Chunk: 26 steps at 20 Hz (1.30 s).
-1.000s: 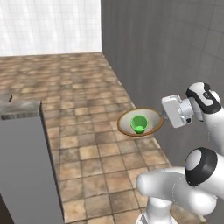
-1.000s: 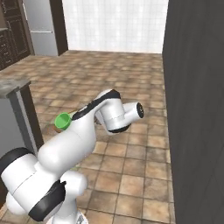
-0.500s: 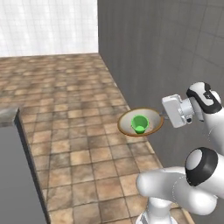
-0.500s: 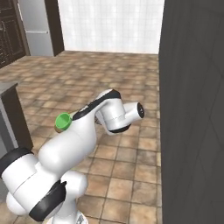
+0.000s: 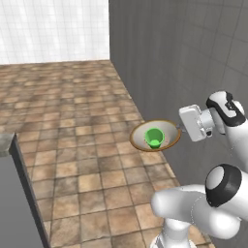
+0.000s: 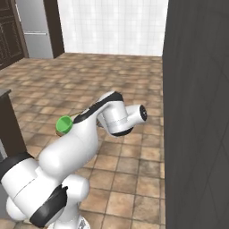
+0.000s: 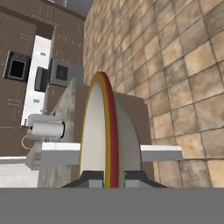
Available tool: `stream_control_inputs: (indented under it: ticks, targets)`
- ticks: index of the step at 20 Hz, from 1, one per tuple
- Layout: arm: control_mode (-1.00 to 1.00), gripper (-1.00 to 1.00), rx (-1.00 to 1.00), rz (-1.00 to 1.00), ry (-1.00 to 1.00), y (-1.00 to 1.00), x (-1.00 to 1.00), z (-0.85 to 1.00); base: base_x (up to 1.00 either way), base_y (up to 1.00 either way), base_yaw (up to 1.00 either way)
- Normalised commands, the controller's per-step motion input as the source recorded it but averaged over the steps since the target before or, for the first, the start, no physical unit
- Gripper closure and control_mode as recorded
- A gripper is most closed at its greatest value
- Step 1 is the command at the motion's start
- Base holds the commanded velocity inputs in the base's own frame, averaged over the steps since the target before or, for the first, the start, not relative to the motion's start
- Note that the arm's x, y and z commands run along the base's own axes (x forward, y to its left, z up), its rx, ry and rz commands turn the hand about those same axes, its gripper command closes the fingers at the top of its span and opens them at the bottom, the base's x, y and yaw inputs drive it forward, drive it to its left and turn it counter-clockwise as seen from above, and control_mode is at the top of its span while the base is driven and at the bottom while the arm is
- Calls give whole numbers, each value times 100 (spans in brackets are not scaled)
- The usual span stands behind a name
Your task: Place the cup inside the bowl on the dining table and move the bowl to any counter.
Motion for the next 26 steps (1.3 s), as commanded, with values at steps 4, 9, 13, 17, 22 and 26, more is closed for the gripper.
stream_control_inputs:
  ticks: [4, 9, 13, 17, 22, 26]
  targets:
    - [100, 100, 0, 0, 0, 0, 0, 0, 75, -14, 0]
    - [100, 100, 0, 0, 0, 0, 0, 0, 88, -22, 1]
    - [100, 100, 0, 0, 0, 0, 0, 0, 93, -25, 1]
    - [100, 100, 0, 0, 0, 0, 0, 0, 92, -24, 1]
    - [100, 100, 0, 0, 0, 0, 0, 0, 92, -19, 0]
    - [100, 100, 0, 0, 0, 0, 0, 0, 92, -13, 0]
